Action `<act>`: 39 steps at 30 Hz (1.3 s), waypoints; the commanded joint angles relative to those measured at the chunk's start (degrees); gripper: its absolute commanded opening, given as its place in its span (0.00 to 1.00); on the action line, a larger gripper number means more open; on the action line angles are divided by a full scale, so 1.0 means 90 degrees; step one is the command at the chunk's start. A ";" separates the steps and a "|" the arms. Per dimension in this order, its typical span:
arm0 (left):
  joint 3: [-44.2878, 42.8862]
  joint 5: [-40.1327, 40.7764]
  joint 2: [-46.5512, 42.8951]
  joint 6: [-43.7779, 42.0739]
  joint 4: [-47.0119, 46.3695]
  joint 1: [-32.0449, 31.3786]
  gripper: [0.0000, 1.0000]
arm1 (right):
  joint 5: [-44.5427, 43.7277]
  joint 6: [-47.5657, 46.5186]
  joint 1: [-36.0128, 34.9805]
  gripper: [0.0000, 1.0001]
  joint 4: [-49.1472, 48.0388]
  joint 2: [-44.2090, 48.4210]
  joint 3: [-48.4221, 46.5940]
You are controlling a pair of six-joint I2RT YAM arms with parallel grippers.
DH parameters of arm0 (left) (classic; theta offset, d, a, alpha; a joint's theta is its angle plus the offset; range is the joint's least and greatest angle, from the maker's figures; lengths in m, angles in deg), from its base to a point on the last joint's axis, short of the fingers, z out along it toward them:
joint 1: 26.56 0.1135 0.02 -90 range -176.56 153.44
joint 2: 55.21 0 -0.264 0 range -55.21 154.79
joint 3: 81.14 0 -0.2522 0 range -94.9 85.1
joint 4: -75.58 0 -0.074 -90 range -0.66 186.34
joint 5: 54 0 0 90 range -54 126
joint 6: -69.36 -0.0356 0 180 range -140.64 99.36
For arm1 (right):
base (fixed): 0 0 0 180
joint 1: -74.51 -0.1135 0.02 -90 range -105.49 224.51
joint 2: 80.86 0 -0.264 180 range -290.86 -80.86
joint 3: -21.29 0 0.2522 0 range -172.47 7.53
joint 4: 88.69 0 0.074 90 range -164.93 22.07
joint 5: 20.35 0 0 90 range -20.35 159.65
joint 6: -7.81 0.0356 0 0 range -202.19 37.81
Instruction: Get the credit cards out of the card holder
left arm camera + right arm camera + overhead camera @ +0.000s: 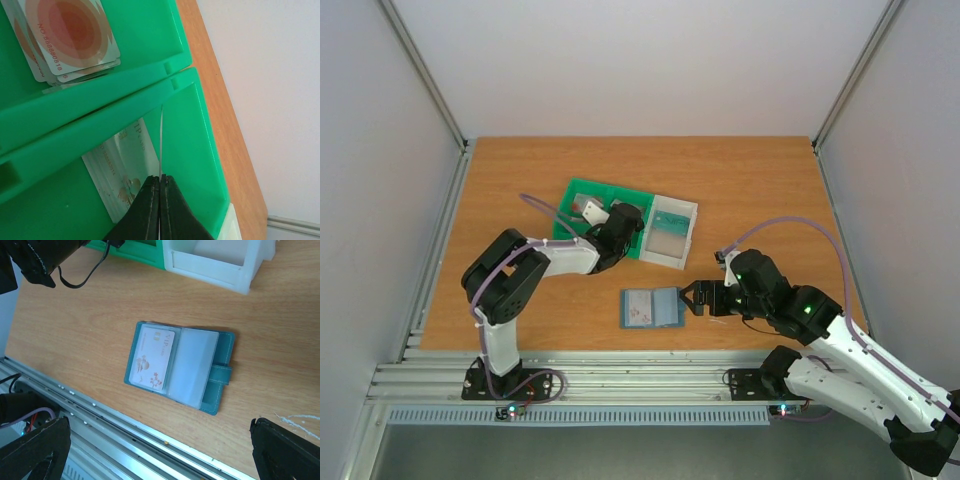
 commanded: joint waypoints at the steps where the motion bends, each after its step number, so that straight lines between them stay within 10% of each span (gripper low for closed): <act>1: -0.0197 0.0176 0.0274 -0.0124 -0.0492 0.0057 0.00 | -0.0142 -0.0123 -0.0009 0.99 0.0068 0.0071 -0.0139; 39: -0.0446 -0.0089 0.0758 -0.0265 -0.0138 0.0063 0.12 | -0.0548 -0.0095 -0.0006 0.98 0.0360 0.0305 -0.0181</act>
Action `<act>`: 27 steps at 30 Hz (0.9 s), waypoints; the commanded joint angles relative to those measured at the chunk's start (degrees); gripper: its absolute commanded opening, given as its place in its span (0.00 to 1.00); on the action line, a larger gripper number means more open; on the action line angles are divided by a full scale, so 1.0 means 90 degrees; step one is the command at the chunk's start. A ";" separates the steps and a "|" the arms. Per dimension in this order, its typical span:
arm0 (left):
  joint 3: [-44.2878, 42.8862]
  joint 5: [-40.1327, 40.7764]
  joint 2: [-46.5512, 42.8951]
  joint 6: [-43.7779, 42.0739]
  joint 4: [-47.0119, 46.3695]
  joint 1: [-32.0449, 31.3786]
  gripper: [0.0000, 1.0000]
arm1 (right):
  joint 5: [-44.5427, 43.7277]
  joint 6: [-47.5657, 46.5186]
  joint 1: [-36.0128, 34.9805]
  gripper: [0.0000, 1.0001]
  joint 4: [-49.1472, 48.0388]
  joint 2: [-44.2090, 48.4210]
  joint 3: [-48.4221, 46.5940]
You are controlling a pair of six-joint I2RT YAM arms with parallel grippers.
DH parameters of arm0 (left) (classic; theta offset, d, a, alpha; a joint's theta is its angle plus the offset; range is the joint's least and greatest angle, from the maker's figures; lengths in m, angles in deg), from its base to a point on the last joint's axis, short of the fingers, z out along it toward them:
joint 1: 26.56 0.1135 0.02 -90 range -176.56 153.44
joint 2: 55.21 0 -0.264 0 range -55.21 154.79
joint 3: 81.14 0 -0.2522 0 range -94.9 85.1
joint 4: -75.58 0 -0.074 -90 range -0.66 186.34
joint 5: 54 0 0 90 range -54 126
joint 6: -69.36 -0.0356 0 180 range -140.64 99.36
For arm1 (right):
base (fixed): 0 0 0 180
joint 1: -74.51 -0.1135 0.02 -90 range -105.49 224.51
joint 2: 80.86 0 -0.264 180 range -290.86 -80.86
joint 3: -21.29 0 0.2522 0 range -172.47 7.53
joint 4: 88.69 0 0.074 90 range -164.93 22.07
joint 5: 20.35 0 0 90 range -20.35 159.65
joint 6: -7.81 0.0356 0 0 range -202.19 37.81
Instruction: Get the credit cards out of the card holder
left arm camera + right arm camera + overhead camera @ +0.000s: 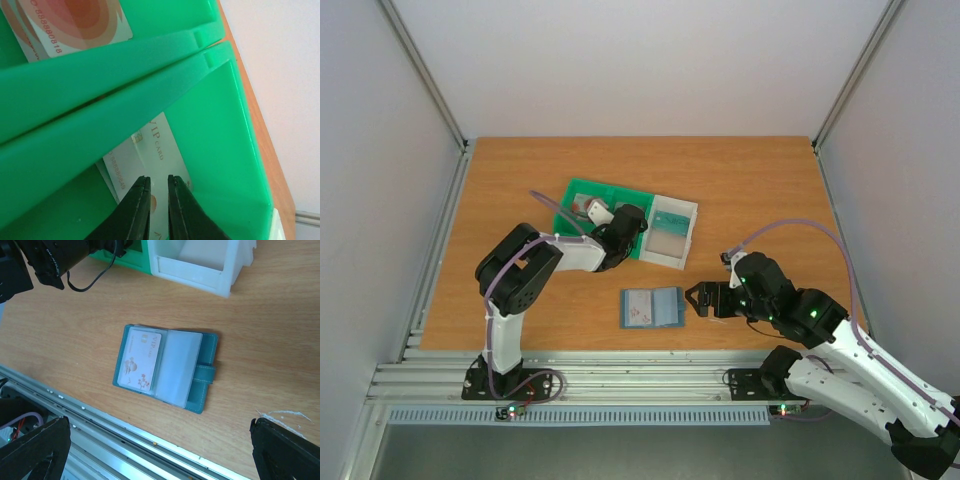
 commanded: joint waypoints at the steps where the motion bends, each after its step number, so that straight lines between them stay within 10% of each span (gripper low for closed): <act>1: -0.0174 0.0091 0.0114 0.0109 0.0062 0.0005 0.12 | -0.0191 -0.0043 -0.0010 0.98 0.0098 0.0088 -0.0169; 13: -0.0260 -0.0093 -0.0098 0.0051 0.0580 0.0024 0.18 | -0.0281 -0.0012 -0.0010 0.98 0.0113 0.0183 -0.0156; 27: -0.1400 -0.0241 -0.0459 0.1197 0.4649 0.0043 0.01 | -0.0297 -0.0013 -0.0005 0.99 0.0123 0.0198 -0.0175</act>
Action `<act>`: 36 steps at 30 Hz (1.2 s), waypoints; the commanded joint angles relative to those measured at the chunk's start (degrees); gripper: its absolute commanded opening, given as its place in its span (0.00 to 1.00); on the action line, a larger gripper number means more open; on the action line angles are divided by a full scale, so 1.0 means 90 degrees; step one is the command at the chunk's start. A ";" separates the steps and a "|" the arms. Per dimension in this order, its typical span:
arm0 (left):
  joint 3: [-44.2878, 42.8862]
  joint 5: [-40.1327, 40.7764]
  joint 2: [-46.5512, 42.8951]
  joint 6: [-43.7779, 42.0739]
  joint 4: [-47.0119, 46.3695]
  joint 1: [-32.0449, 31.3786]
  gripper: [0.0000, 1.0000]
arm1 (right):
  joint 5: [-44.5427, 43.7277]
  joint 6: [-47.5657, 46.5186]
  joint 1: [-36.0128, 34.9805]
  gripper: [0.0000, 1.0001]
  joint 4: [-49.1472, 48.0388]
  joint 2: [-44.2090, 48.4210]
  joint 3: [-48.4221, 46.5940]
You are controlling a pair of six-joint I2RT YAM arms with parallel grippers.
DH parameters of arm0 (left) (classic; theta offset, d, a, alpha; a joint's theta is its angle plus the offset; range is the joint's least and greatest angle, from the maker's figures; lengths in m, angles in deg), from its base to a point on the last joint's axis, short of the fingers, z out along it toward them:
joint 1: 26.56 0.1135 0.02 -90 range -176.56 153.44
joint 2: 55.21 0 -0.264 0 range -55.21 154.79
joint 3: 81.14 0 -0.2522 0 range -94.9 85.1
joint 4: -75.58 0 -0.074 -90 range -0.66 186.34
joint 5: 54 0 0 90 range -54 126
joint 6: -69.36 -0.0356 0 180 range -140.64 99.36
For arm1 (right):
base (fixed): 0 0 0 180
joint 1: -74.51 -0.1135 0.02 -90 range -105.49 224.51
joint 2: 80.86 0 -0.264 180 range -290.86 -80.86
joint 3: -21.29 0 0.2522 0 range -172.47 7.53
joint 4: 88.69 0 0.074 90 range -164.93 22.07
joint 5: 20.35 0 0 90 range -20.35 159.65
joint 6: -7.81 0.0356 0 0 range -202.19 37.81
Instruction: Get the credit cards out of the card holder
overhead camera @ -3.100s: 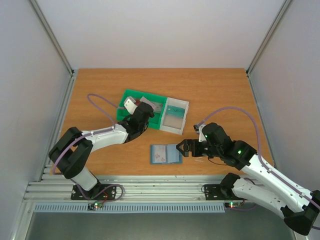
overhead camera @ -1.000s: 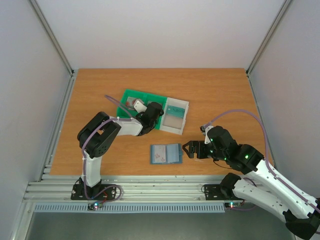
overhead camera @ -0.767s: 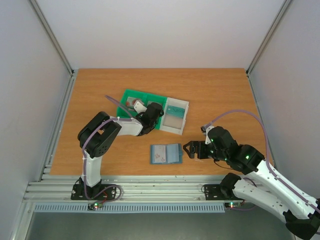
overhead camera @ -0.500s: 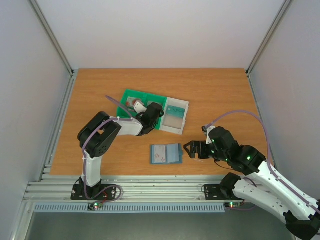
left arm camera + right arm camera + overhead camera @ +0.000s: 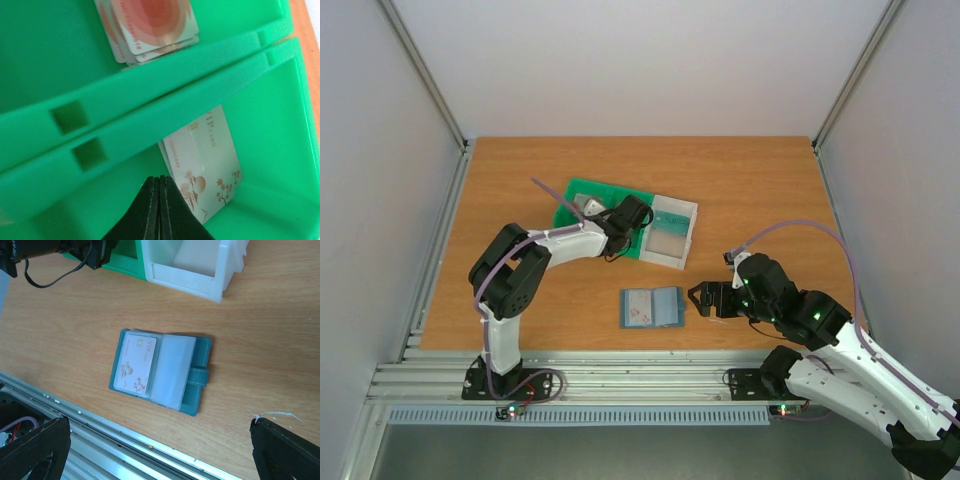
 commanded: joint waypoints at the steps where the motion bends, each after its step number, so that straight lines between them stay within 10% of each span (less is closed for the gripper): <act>1: -0.0417 0.0043 -0.0193 0.0479 0.1513 0.0031 0.01 | -0.0112 -0.0014 -0.0009 0.99 0.0033 0.0076 -0.0175; 36: -0.1896 -0.0998 0.1014 0.0701 0.2392 0.0180 0.00 | -0.0268 -0.0097 -0.0009 0.98 0.0250 0.0342 -0.0273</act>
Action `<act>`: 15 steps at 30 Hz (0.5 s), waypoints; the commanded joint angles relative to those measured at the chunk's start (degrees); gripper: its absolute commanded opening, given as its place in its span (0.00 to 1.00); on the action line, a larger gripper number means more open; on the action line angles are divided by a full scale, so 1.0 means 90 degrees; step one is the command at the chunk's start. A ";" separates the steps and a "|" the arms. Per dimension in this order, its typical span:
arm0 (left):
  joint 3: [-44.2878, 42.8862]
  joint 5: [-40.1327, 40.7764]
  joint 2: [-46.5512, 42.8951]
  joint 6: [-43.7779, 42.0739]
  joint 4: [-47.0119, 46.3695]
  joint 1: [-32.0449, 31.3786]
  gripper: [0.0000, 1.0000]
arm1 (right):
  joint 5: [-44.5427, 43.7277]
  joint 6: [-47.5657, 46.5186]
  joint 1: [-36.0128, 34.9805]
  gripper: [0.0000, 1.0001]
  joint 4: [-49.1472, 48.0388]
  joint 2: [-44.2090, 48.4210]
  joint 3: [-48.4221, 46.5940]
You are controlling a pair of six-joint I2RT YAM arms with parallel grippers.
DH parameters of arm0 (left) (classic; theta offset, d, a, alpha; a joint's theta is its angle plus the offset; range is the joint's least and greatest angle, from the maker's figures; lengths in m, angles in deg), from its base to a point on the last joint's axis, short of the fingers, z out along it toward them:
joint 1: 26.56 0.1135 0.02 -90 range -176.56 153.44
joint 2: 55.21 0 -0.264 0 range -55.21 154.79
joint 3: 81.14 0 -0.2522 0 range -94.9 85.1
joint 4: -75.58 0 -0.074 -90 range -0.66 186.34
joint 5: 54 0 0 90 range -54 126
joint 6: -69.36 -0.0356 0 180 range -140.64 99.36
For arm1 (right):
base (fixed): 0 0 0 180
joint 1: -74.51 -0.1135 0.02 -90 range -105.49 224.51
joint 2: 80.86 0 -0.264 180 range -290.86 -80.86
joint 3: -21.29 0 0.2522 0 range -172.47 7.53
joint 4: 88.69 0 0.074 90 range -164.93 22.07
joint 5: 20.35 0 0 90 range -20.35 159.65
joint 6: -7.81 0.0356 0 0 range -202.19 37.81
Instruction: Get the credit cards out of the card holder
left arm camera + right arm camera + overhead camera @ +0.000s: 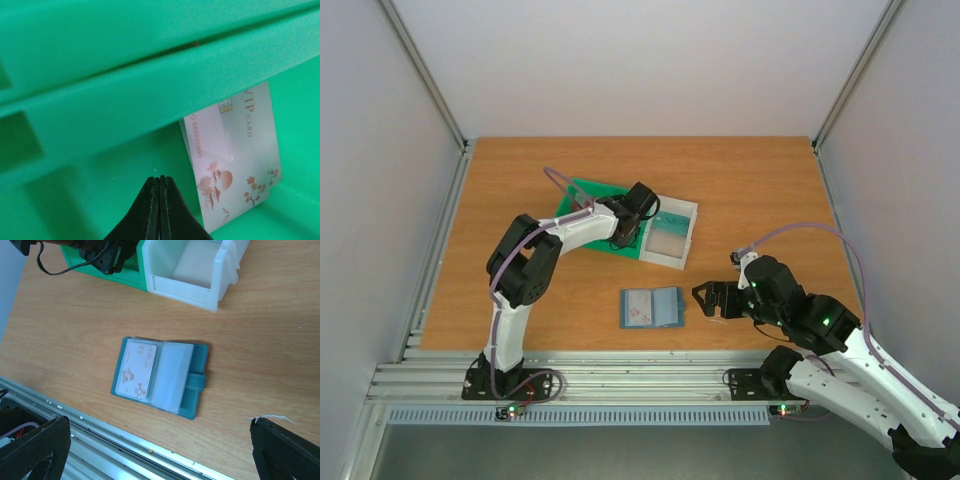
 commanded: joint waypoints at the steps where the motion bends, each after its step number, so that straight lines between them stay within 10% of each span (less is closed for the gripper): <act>1: -0.0167 -0.0079 0.0209 0.0120 0.0022 0.0030 0.00 | -0.0263 -0.0097 -0.0010 0.98 0.0145 0.0077 -0.0195; 15: -0.0125 -0.0095 0.0539 -0.0048 -0.0716 0.0125 0.00 | -0.0394 -0.0133 -0.0009 0.99 0.0192 0.0058 -0.0212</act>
